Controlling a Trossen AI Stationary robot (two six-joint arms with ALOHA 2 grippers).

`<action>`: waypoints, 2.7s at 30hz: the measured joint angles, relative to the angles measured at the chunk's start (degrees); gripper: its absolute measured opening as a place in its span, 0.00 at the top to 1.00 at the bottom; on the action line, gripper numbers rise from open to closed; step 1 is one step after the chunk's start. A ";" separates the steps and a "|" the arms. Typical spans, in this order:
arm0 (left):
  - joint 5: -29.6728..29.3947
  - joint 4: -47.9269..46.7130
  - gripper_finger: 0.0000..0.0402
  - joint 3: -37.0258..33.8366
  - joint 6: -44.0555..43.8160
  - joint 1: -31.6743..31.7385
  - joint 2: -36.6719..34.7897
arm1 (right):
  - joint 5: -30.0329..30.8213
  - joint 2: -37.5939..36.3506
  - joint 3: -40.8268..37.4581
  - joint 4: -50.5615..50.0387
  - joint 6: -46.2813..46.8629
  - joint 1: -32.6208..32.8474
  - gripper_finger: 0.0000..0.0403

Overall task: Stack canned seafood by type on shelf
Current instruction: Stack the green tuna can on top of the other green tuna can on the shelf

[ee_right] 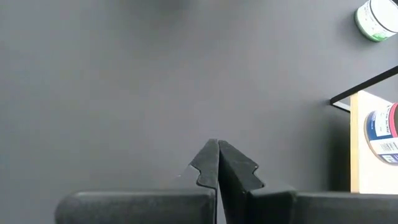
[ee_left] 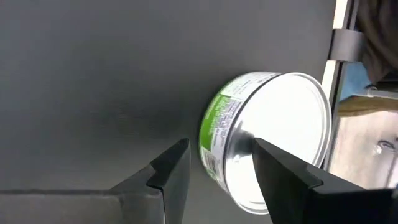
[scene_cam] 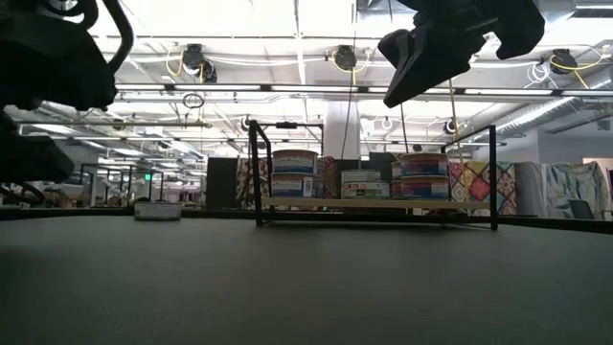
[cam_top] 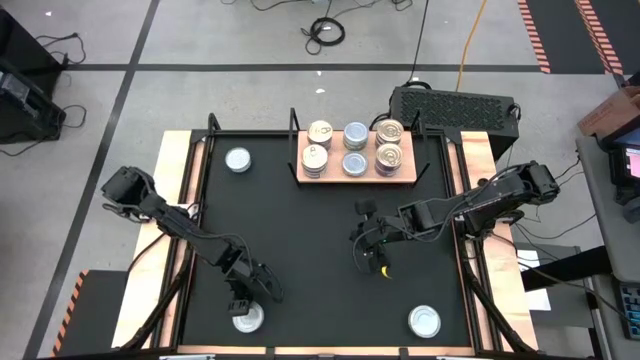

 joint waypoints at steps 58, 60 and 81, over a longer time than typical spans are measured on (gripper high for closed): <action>-18.69 18.01 1.00 3.95 -21.06 27.13 1.41 | 0.31 0.00 0.07 -8.70 -1.01 -0.04 1.00; -18.83 17.62 1.00 3.71 -22.76 28.82 1.41 | 0.31 0.00 0.07 -8.68 -1.01 -0.04 1.00; -17.48 16.58 0.87 2.56 -32.93 38.44 4.25 | 0.26 -0.02 0.07 -8.50 -1.01 -0.02 1.00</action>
